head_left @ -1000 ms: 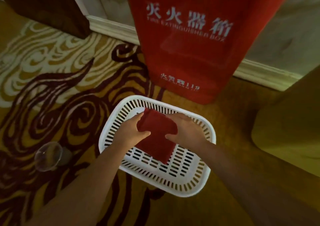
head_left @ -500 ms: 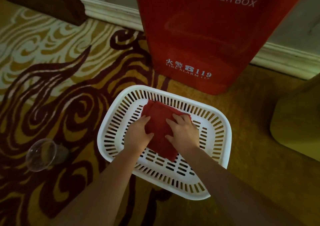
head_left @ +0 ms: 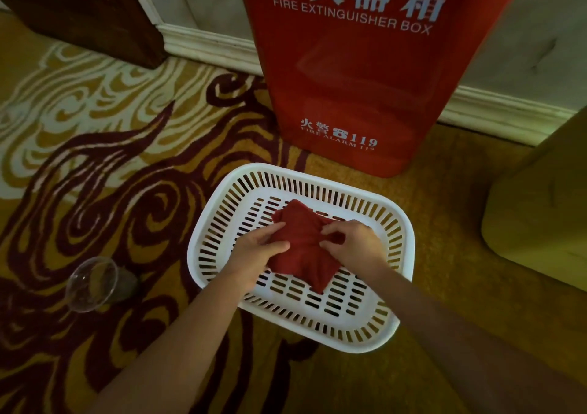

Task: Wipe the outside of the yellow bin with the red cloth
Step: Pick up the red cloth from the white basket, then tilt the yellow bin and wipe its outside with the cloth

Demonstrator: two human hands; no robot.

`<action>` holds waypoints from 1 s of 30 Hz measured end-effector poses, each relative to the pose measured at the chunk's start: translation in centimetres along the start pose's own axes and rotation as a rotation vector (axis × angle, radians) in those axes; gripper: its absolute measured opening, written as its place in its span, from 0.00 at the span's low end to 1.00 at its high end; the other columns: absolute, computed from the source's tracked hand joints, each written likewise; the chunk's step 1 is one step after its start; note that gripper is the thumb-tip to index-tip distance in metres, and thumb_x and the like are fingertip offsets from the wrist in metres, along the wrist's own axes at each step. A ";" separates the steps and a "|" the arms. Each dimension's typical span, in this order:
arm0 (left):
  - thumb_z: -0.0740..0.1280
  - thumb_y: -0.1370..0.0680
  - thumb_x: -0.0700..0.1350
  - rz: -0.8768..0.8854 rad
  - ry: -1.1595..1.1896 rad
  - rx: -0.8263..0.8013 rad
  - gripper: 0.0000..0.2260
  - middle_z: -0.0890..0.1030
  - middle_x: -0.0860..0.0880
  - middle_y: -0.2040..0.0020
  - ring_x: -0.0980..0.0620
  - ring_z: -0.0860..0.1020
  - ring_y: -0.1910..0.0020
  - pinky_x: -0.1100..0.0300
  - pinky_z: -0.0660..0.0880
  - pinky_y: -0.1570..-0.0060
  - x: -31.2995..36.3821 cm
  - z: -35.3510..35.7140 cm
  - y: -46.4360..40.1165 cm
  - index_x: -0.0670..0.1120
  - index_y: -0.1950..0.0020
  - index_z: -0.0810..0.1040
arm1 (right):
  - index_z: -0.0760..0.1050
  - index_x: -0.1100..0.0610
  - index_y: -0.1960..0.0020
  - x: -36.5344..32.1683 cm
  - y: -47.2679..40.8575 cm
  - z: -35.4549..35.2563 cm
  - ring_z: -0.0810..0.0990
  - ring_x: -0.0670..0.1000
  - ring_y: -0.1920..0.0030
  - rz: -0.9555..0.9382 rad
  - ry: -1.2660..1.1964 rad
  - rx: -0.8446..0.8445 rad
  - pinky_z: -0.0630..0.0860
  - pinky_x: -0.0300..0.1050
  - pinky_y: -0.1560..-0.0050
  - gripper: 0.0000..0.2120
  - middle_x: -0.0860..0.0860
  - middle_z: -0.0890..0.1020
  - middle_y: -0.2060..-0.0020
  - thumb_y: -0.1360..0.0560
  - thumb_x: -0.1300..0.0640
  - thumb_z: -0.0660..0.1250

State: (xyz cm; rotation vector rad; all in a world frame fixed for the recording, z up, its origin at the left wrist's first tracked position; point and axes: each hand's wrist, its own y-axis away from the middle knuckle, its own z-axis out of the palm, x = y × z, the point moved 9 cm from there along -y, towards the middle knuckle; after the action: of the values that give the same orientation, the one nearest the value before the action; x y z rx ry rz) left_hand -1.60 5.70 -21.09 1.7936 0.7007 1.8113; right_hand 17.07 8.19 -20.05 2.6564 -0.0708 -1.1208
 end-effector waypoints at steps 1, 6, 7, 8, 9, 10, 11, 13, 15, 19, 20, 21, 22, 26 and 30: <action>0.70 0.32 0.34 -0.003 0.061 -0.042 0.19 0.77 0.48 0.40 0.53 0.76 0.46 0.55 0.78 0.51 0.4 0.6 0.4 0.51 0.45 0.79 | 0.79 0.45 0.46 0.0 0.3 -0.9 0.77 0.45 0.46 0.014 -0.116 0.001 0.70 0.34 0.50 0.15 0.42 0.80 0.48 0.32 0.53 0.73; 0.67 0.31 0.32 0.094 0.170 -0.195 0.17 0.84 0.53 0.50 0.52 0.81 0.49 0.60 0.80 0.59 5.1 3.4 3.2 0.50 0.48 0.81 | 0.61 0.40 0.31 0.8 2.9 -3.0 0.70 0.48 0.39 0.307 -0.802 -0.028 0.71 0.51 0.44 0.34 0.48 0.66 0.31 0.32 0.47 0.73; 0.67 0.31 0.32 0.128 0.163 -0.224 0.16 0.85 0.53 0.52 0.52 0.82 0.50 0.60 0.80 0.59 6.2 3.9 3.9 0.50 0.49 0.82 | 0.58 0.40 0.29 0.6 3.6 -2.6 0.70 0.51 0.38 0.376 -0.916 -0.095 0.72 0.55 0.44 0.35 0.50 0.65 0.30 0.31 0.47 0.72; 0.67 0.31 0.33 0.159 0.161 -0.249 0.16 0.86 0.53 0.53 0.53 0.82 0.51 0.60 0.79 0.60 7.3 4.3 4.6 0.50 0.49 0.82 | 0.57 0.40 0.28 0.3 4.3 -2.2 0.71 0.54 0.37 0.435 -1.045 -0.165 0.73 0.59 0.43 0.34 0.51 0.65 0.29 0.29 0.47 0.70; 0.67 0.33 0.34 0.186 0.171 -0.271 0.16 0.86 0.53 0.54 0.53 0.82 0.52 0.61 0.79 0.60 8.3 4.7 5.2 0.50 0.50 0.82 | 0.59 0.43 0.28 -0.3 4.7 -1.9 0.72 0.56 0.37 0.476 -1.187 -0.228 0.74 0.62 0.44 0.31 0.53 0.67 0.30 0.28 0.48 0.68; 0.67 0.34 0.35 0.208 0.189 -0.292 0.16 0.86 0.52 0.53 0.53 0.82 0.52 0.61 0.79 0.60 9.1 5.0 5.9 0.50 0.51 0.82 | 0.64 0.46 0.30 -1.1 5.1 -2.0 0.75 0.58 0.39 0.496 -1.319 -0.278 0.75 0.63 0.45 0.26 0.54 0.70 0.32 0.27 0.48 0.66; 0.67 0.34 0.36 0.223 0.210 -0.312 0.16 0.86 0.51 0.53 0.53 0.82 0.52 0.61 0.79 0.61 9.7 5.2 6.4 0.50 0.50 0.82 | 0.70 0.49 0.36 -1.9 5.3 -2.5 0.77 0.58 0.42 0.502 -1.417 -0.302 0.77 0.61 0.47 0.19 0.54 0.74 0.37 0.26 0.49 0.65; 0.67 0.34 0.36 0.235 0.220 -0.338 0.17 0.86 0.50 0.52 0.53 0.82 0.51 0.62 0.79 0.60 10.3 5.7 7.4 0.50 0.49 0.81 | 0.77 0.51 0.48 -2.6 5.7 -4.2 0.79 0.54 0.48 0.487 -1.499 -0.268 0.78 0.55 0.52 0.07 0.52 0.79 0.48 0.25 0.53 0.64; 0.68 0.35 0.36 0.244 0.171 -0.342 0.17 0.86 0.50 0.53 0.53 0.82 0.51 0.63 0.79 0.59 10.5 5.9 8.1 0.50 0.49 0.81 | 0.76 0.50 0.46 -2.7 5.9 -6.6 0.79 0.52 0.53 0.430 -1.481 -0.196 0.79 0.50 0.58 0.11 0.51 0.80 0.53 0.25 0.61 0.64; 0.69 0.36 0.34 0.243 0.107 -0.312 0.18 0.85 0.52 0.52 0.55 0.81 0.49 0.63 0.79 0.58 10.0 6.1 8.7 0.51 0.51 0.82 | 0.74 0.48 0.38 -3.0 7.0 -12.8 0.80 0.51 0.56 0.229 -1.295 -0.134 0.82 0.47 0.62 0.27 0.51 0.82 0.53 0.28 0.73 0.62; 0.69 0.34 0.33 0.236 0.091 -0.307 0.18 0.85 0.52 0.50 0.55 0.81 0.48 0.62 0.79 0.58 9.7 6.6 8.8 0.51 0.50 0.82 | 0.73 0.48 0.37 -3.3 7.5 -14.4 0.81 0.50 0.57 0.173 -1.239 -0.132 0.82 0.47 0.61 0.28 0.51 0.83 0.55 0.29 0.74 0.61; 0.68 0.32 0.33 0.230 0.067 -0.312 0.18 0.84 0.52 0.49 0.55 0.81 0.48 0.61 0.80 0.57 9.4 7.2 8.9 0.51 0.48 0.81 | 0.73 0.49 0.37 -3.4 8.0 -15.8 0.82 0.49 0.59 0.130 -1.180 -0.131 0.82 0.48 0.61 0.28 0.51 0.84 0.58 0.29 0.75 0.61; 0.67 0.31 0.32 0.224 0.041 -0.323 0.18 0.84 0.52 0.48 0.55 0.81 0.47 0.60 0.79 0.56 9.1 8.2 9.1 0.51 0.47 0.81 | 0.74 0.49 0.39 -3.6 8.7 -17.1 0.82 0.48 0.60 0.096 -1.122 -0.136 0.81 0.48 0.61 0.28 0.49 0.84 0.60 0.30 0.76 0.61; 0.66 0.31 0.31 0.192 -0.031 -0.399 0.19 0.85 0.52 0.50 0.54 0.81 0.49 0.57 0.79 0.54 8.3 12.9 10.4 0.49 0.45 0.80 | 0.77 0.48 0.47 -2.5 11.7 -20.7 0.83 0.46 0.64 0.049 -1.037 -0.162 0.81 0.46 0.64 0.24 0.47 0.85 0.64 0.30 0.75 0.62; 0.68 0.30 0.34 0.303 -0.407 -0.407 0.16 0.83 0.47 0.46 0.52 0.81 0.49 0.62 0.78 0.52 10.0 17.4 12.4 0.49 0.45 0.78 | 0.77 0.49 0.48 1.1 15.1 -23.5 0.82 0.45 0.66 0.075 -1.093 -0.064 0.80 0.44 0.66 0.23 0.47 0.85 0.66 0.30 0.75 0.62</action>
State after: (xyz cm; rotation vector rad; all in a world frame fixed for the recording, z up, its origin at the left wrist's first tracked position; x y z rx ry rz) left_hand 15.76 3.32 -5.33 1.9598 -0.0961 1.5412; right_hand 35.36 -1.48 -1.29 1.6605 -0.3124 -2.3120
